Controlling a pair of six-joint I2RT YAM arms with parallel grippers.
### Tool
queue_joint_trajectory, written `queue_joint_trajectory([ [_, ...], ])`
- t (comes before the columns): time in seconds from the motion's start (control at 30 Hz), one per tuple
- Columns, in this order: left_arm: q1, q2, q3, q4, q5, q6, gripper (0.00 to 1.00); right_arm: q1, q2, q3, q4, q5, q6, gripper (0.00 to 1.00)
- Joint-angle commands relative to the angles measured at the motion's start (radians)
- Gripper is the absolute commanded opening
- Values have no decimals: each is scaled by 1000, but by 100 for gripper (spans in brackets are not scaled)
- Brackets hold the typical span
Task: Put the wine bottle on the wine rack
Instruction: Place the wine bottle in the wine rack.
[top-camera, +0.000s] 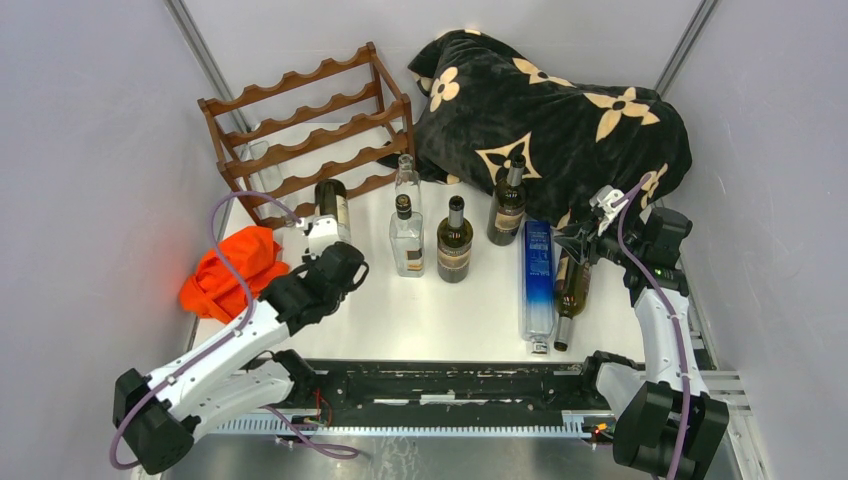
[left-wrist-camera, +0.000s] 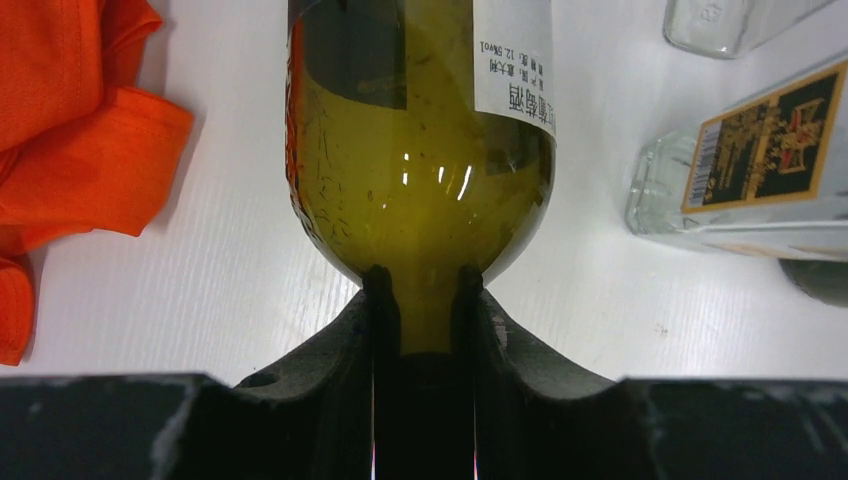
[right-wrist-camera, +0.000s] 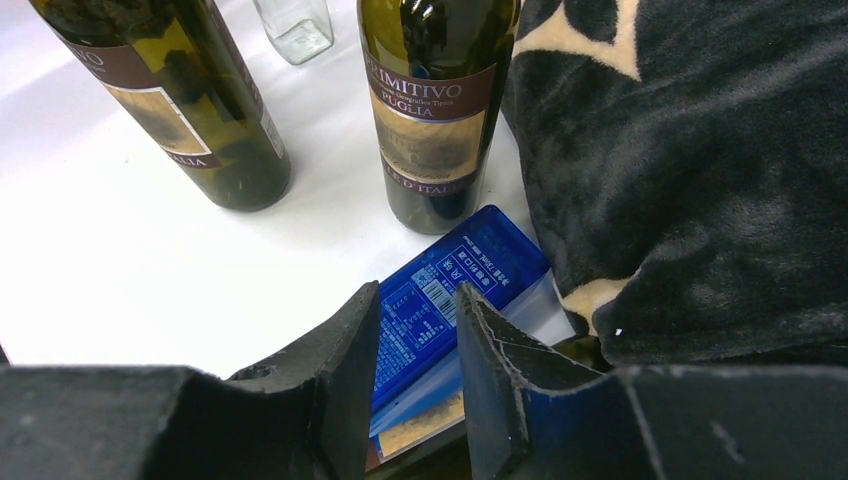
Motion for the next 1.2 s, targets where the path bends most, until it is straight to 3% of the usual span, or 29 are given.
queue_joint_trajectory([
  [0.0, 35, 44, 51, 190, -100, -6, 2, 1, -9, -2, 30, -27, -14, 40],
  [0.37, 113, 184, 51, 259, -80, 18, 2, 0, -1, -5, 31, -33, -14, 40],
  [0.73, 146, 388, 111, 273, -171, -9, 2, 0, 16, -5, 30, -26, -20, 40],
  [1.17, 158, 411, 158, 306, -209, 40, 2, 0, 17, -2, 22, -24, -32, 40],
])
